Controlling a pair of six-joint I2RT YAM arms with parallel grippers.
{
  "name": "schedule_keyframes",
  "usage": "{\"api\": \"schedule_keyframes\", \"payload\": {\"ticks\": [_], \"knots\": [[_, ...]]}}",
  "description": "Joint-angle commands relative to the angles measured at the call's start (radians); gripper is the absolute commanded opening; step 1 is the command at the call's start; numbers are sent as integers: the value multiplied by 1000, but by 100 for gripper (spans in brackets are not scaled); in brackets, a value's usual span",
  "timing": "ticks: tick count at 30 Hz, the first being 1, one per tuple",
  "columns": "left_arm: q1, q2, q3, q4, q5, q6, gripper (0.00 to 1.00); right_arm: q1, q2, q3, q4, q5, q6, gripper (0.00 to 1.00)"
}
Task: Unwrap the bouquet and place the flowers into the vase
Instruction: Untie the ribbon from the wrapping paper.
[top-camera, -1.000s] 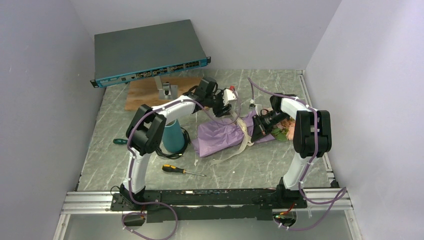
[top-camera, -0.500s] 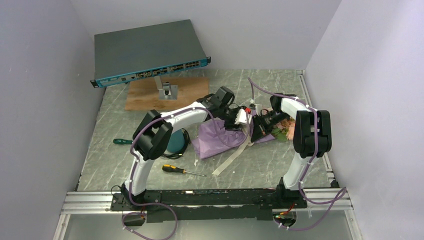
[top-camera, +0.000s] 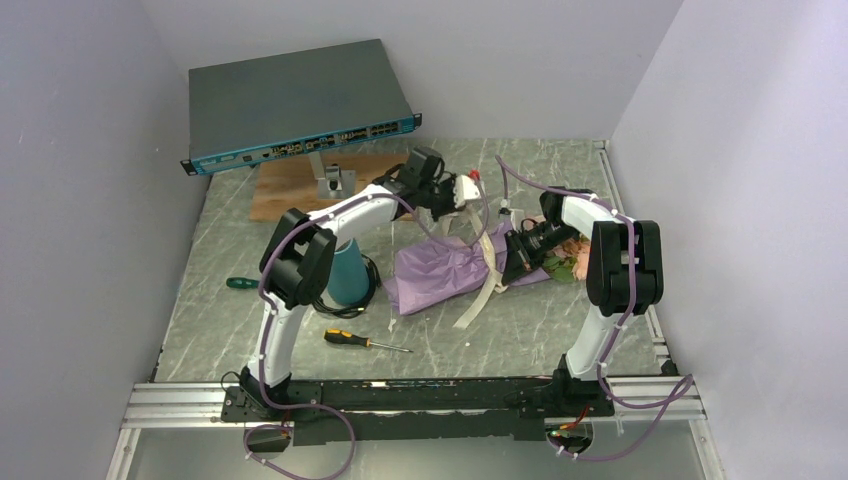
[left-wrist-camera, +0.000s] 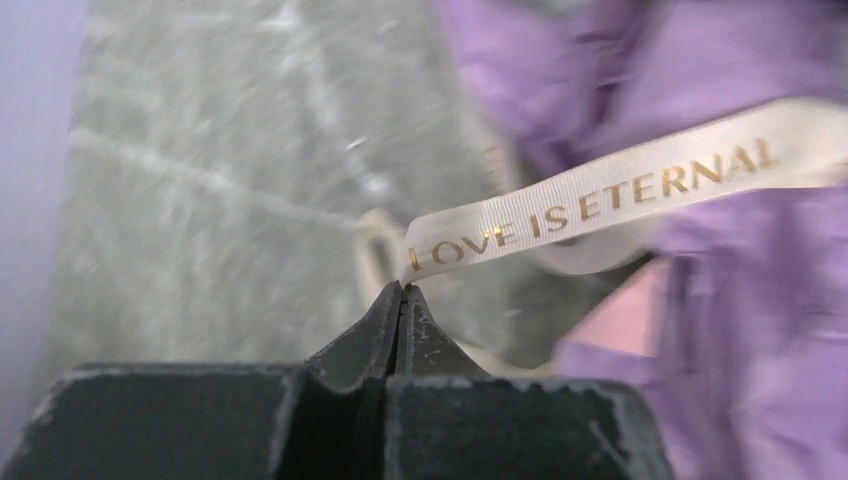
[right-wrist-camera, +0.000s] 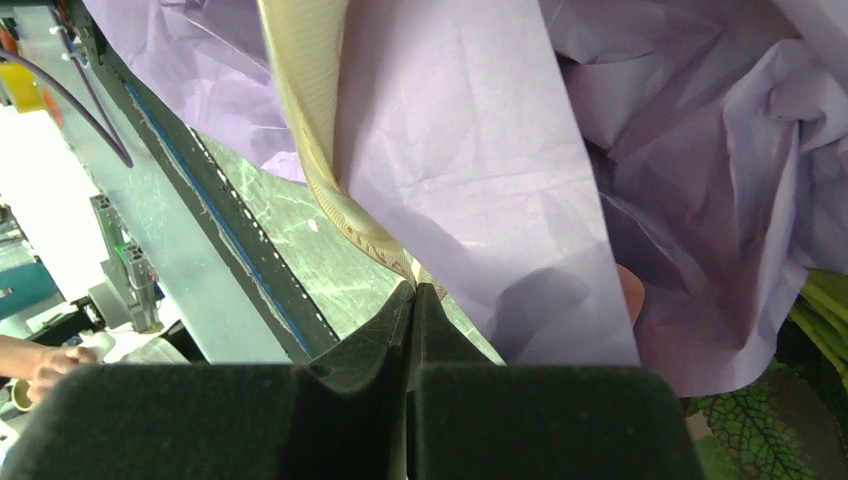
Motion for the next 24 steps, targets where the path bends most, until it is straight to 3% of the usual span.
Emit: {"api": "schedule_keyframes", "payload": {"ticks": [1, 7, 13, 14, 17, 18, 20, 24], "knots": [[31, 28, 51, 164, -307, -190, 0, -4, -21, -10, 8, -36, -17, 0], [46, 63, 115, 179, -537, -298, 0, -4, -18, -8, 11, -41, -14, 0], [63, 51, 144, 198, -555, -396, 0, -4, -19, -8, 13, -42, -12, 0], [63, 37, 136, 201, -512, -398, 6, -4, -19, -9, 13, -42, -12, 0], [63, -4, 85, 160, -243, -332, 52, -4, -18, -7, 13, -44, -11, 0], [63, -16, 75, 125, -152, -287, 63, -4, -18, -5, 12, -44, -10, 0], [63, -41, 51, 74, -10, -207, 70, -4, -19, -2, 14, -43, -8, 0], [63, -79, 16, -28, 200, -52, 71, -4, -20, -5, 18, -47, -5, 0]]}}
